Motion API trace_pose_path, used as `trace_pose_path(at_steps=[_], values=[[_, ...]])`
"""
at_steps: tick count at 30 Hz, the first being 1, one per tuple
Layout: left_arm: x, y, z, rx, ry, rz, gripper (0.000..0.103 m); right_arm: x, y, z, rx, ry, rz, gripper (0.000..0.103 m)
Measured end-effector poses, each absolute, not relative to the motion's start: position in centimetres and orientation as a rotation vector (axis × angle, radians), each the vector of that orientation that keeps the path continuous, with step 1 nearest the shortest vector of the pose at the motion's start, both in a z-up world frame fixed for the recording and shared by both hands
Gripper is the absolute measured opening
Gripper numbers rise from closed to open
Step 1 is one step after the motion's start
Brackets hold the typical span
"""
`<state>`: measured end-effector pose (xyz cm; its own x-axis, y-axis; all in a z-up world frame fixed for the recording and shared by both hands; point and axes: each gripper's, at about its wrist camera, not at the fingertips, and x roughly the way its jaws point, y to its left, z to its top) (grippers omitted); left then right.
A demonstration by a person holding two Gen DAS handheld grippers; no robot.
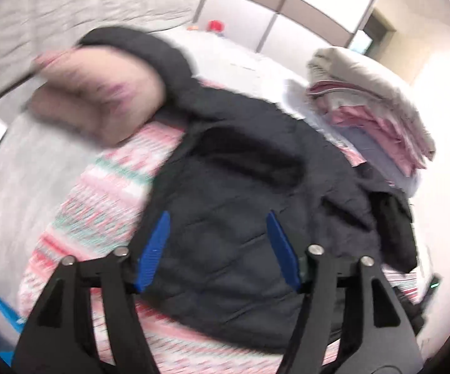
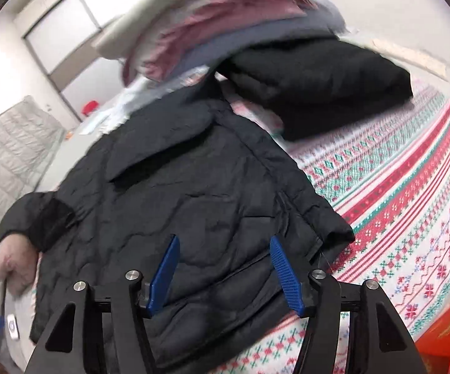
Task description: Fold large clothes
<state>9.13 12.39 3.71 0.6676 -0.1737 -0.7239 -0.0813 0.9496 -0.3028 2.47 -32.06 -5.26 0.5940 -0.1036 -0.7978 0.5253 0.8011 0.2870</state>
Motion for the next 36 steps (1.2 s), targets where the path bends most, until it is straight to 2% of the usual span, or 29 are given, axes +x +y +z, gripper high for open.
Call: trace_pose_path(at_steps=[3, 7, 10, 13, 14, 19, 20, 21, 24, 27, 31, 35, 36], values=[[12.2, 7.5, 5.3, -0.333, 0.812, -0.091, 0.081, 3.5, -32.0, -6.8, 0.649, 0.888, -0.331, 0.062], [16.9, 1.7, 3.8, -0.301, 0.839, -0.147, 0.089, 5.4, -30.6, -7.0, 0.579, 0.884, -0.316, 0.062], [20.2, -0.7, -2.1, -0.288, 0.925, -0.129, 0.089, 7.2, -31.1, -7.3, 0.584, 0.926, -0.286, 0.062], [22.6, -1.6, -11.9, -0.214, 1.17, -0.049, 0.084, 8.8, -31.8, -7.1, 0.53, 1.001, -0.239, 0.062], [22.8, -1.7, -12.9, -0.197, 1.179, -0.035, 0.085, 9.2, -32.2, -6.8, 0.488, 1.023, -0.227, 0.062], [22.4, -3.1, -10.3, -0.142, 1.045, -0.07, 0.085, 11.1, -37.4, -1.2, 0.512, 0.846, -0.18, 0.062], [22.4, -3.0, -10.5, -0.156, 1.047, -0.072, 0.085, 12.2, -39.6, 0.4, 0.539, 0.788, -0.175, 0.067], [22.5, -2.7, -10.7, -0.176, 1.057, -0.076, 0.085, 13.1, -41.3, 1.3, 0.561, 0.745, -0.175, 0.076], [22.9, -1.7, -11.4, -0.219, 1.086, -0.069, 0.085, 16.8, -48.3, 2.9, 0.634, 0.665, -0.328, 0.078], [23.1, -0.5, -10.9, -0.269, 1.064, -0.041, 0.085, 20.3, -55.3, 2.0, 0.724, 0.634, -0.445, 0.078], [22.8, 0.2, -10.5, -0.358, 1.057, -0.083, 0.085, 22.8, -63.1, -2.9, 1.005, 0.654, -0.583, 0.078], [22.8, 0.2, -10.1, -0.341, 1.035, -0.092, 0.085, 23.5, -65.6, -3.3, 1.099, 0.528, -0.648, 0.076], [22.9, 0.2, -10.0, -0.337, 1.033, -0.096, 0.085, 23.8, -65.7, -3.2, 1.086, 0.527, -0.661, 0.072]])
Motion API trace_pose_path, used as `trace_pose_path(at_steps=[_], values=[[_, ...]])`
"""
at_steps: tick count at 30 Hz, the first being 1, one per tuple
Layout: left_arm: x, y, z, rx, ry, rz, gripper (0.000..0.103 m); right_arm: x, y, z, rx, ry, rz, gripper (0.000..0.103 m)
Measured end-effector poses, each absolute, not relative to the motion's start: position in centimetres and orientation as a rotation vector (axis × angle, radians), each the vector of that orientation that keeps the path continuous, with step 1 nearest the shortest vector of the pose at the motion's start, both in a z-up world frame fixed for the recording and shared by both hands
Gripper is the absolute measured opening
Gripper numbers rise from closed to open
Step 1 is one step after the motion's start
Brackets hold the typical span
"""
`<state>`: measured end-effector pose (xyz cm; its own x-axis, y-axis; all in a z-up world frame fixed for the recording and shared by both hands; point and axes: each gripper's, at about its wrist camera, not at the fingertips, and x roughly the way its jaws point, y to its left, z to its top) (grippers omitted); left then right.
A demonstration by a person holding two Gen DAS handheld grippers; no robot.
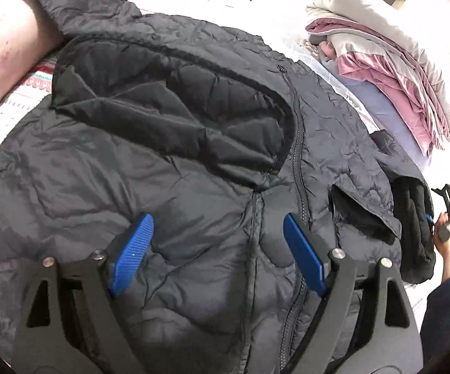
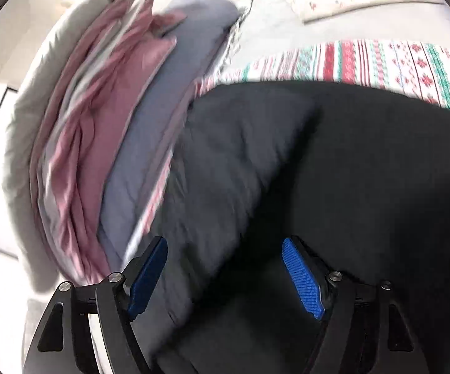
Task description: Fold large clothes
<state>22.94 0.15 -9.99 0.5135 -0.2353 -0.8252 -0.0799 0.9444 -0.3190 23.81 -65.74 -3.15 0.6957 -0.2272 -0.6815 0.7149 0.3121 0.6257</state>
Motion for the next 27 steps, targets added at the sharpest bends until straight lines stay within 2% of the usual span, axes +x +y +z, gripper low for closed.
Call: trace_pose_path(at_steps=[1, 2, 3, 4, 5, 9, 18, 27], values=[[23.0, 0.1, -9.9, -0.337, 1.029, -0.103, 0.085, 24.5, -65.7, -3.0, 1.069, 0.53, -0.674, 0.068], [23.0, 0.0, -9.8, -0.338, 1.024, -0.109, 0.085, 25.2, -65.7, -2.9, 1.058, 0.536, -0.683, 0.055], [23.0, -0.1, -9.7, -0.337, 1.019, -0.117, 0.085, 25.4, -65.6, -3.0, 1.048, 0.538, -0.685, 0.031], [23.0, -0.3, -9.6, -0.333, 1.013, -0.128, 0.085, 26.0, -65.5, -2.9, 1.023, 0.553, -0.693, 0.013], [23.0, -0.3, -9.5, -0.327, 1.009, -0.135, 0.085, 26.4, -65.5, -2.6, 0.997, 0.564, -0.709, 0.005], [22.9, -0.7, -9.1, -0.283, 0.989, -0.142, 0.085, 26.5, -63.4, 0.9, 0.706, 0.536, -0.813, 0.003], [23.6, -0.4, -9.3, -0.295, 0.998, -0.155, 0.085, 26.8, -59.3, 6.9, 0.424, 0.454, -0.74, 0.003], [23.9, 2.6, -8.6, -0.377, 0.973, -0.102, 0.085, 34.5, -41.0, 10.0, 0.149, 0.394, -0.299, 0.003]])
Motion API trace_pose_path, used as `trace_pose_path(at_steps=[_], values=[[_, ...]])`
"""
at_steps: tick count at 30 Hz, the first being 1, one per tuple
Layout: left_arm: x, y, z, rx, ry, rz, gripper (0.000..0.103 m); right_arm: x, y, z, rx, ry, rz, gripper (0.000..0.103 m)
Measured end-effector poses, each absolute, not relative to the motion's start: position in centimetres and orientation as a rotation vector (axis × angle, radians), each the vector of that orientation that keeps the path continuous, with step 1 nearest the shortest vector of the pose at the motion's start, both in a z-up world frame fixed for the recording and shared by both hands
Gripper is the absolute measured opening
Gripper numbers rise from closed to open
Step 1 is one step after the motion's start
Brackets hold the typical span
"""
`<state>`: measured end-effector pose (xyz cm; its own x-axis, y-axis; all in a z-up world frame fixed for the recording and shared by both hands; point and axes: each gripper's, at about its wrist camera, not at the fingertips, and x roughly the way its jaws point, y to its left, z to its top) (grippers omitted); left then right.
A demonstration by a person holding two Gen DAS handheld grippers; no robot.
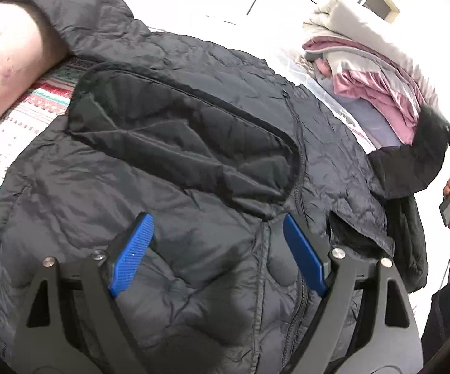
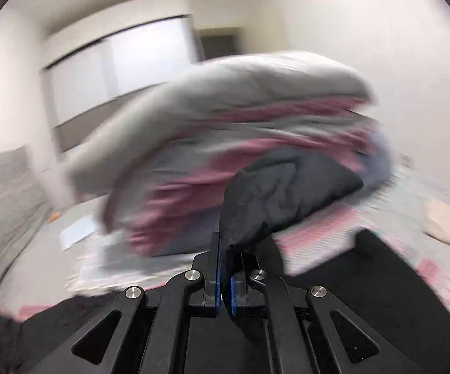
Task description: Fold large clothes
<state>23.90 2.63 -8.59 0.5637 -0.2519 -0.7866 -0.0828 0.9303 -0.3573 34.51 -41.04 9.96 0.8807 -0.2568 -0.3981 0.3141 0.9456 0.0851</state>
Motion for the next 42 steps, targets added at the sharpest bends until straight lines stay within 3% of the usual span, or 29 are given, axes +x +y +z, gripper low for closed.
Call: trace_pose_path(at_steps=[4, 6, 9, 11, 14, 20, 29, 33, 35, 37, 39, 42], values=[[24.0, 3.4, -8.6, -0.405, 0.976, -0.1, 0.085, 38.3, -30.0, 6.9, 0.067, 0.474, -0.073, 0.005], [24.0, 3.6, -8.5, -0.402, 0.976, -0.099, 0.085, 40.0, -24.7, 3.3, 0.007, 0.565, 0.0, 0.008], [23.9, 4.2, -8.6, -0.411, 0.977, -0.097, 0.085, 42.7, -18.0, -4.3, -0.157, 0.801, 0.047, 0.02], [24.0, 4.7, -8.6, -0.428, 0.98, -0.093, 0.085, 43.3, -14.4, -9.9, -0.311, 0.932, 0.066, 0.022], [24.1, 5.5, -8.4, -0.459, 0.974, -0.094, 0.085, 42.9, -12.8, -13.3, -0.352, 0.981, 0.085, 0.023], [24.0, 6.1, -8.1, -0.48, 0.961, -0.095, 0.085, 41.9, -15.5, -11.0, 0.0, 1.025, 0.205, 0.024], [23.9, 6.9, -7.3, -0.46, 0.937, -0.047, 0.085, 33.1, -21.2, -5.9, 0.399, 1.097, 0.048, 0.03], [23.7, 7.8, -5.9, -0.423, 0.908, -0.011, 0.085, 28.1, -21.7, -4.2, 0.42, 1.179, -0.051, 0.03], [23.3, 8.3, -4.9, -0.397, 0.885, 0.024, 0.085, 24.3, -21.2, -2.2, 0.437, 1.127, -0.036, 0.031], [22.8, 9.0, -4.0, -0.377, 0.866, 0.042, 0.085, 21.4, -20.4, -1.2, 0.421, 1.103, 0.001, 0.041], [22.4, 10.2, -3.3, -0.369, 0.85, 0.067, 0.085, 19.1, -19.6, -1.0, 0.407, 1.061, 0.052, 0.084], [22.5, 12.6, -2.5, -0.394, 0.849, 0.111, 0.085, 17.3, -18.9, -2.4, 0.386, 1.013, 0.1, 0.087]])
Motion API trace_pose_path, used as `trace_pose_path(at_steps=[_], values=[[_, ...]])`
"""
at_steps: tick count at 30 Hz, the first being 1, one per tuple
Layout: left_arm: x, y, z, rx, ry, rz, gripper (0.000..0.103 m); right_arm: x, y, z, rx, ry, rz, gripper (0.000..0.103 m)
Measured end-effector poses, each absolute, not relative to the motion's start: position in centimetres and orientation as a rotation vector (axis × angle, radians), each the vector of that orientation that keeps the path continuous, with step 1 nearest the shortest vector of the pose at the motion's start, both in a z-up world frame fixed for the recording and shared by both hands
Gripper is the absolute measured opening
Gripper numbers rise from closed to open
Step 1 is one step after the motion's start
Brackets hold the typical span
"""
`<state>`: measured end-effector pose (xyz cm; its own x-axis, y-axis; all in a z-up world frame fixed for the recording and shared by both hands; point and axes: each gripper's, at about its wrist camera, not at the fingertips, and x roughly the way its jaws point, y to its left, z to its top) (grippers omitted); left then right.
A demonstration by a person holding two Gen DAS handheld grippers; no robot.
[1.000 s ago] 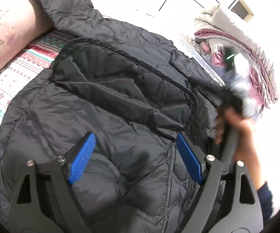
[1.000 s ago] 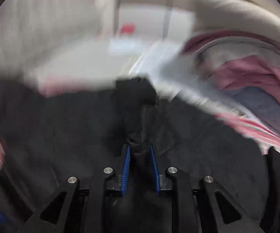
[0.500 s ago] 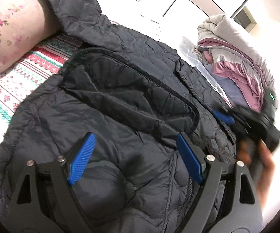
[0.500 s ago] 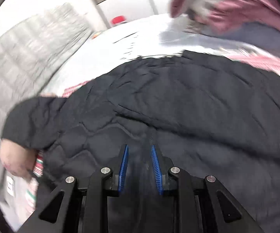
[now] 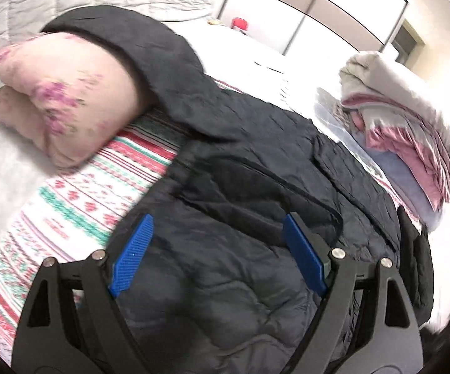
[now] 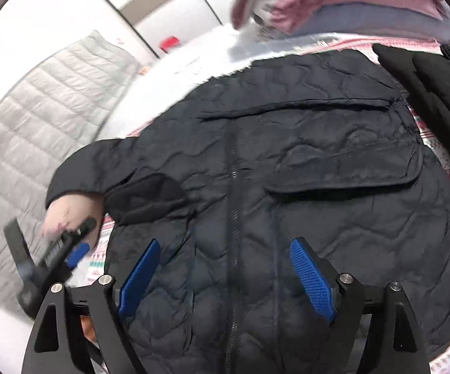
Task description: Fold large clothes
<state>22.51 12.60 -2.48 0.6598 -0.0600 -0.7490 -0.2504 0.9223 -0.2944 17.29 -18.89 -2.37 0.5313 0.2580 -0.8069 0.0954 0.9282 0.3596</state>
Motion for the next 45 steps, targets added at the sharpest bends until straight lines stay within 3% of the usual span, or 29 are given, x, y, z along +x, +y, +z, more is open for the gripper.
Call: trace_pose_path(at_steps=[5, 9, 13, 16, 20, 22, 24, 25, 30, 37, 45], values=[[24.1, 17.8, 0.9, -0.377, 0.794, 0.217, 0.086, 18.1, -18.9, -7.8, 0.317, 1.128, 0.014, 0.087], [27.3, 23.9, 3.7, -0.438, 0.744, 0.329, 0.093, 17.4, -18.6, -5.8, 0.294, 1.043, -0.002, 0.087], [32.0, 29.0, 3.4, -0.483, 0.774, 0.428, 0.093, 16.4, -17.7, -3.8, 0.21, 0.935, 0.053, 0.087], [34.7, 31.2, 1.8, -0.526, 0.836, 0.429, 0.093, 17.0, -19.3, -5.0, 0.347, 1.007, 0.066, 0.088], [35.9, 31.7, 1.7, -0.54, 0.772, 0.442, 0.093, 17.4, -21.0, -6.3, 0.499, 1.094, 0.061, 0.088], [36.4, 31.5, 2.2, -0.534, 0.743, 0.429, 0.083, 17.3, -21.0, -6.1, 0.475, 1.09, 0.044, 0.088], [37.3, 30.9, 2.6, -0.492, 0.75, 0.42, 0.021, 17.2, -21.0, -5.9, 0.449, 1.08, 0.032, 0.088], [38.0, 31.1, 2.8, -0.476, 0.77, 0.415, 0.01, 17.1, -21.0, -5.8, 0.448, 1.077, 0.035, 0.088], [38.7, 28.3, 5.4, -0.401, 0.705, 0.36, 0.006, 16.9, -22.0, -5.5, 0.49, 1.066, 0.047, 0.088], [37.3, 16.4, 10.7, -0.287, 0.512, 0.054, 0.005, 16.3, -24.4, -4.9, 0.565, 1.027, 0.019, 0.088], [36.8, -0.3, 8.0, -0.084, 0.576, -0.286, 0.006, 15.8, -27.2, -4.7, 0.67, 1.008, -0.011, 0.088]])
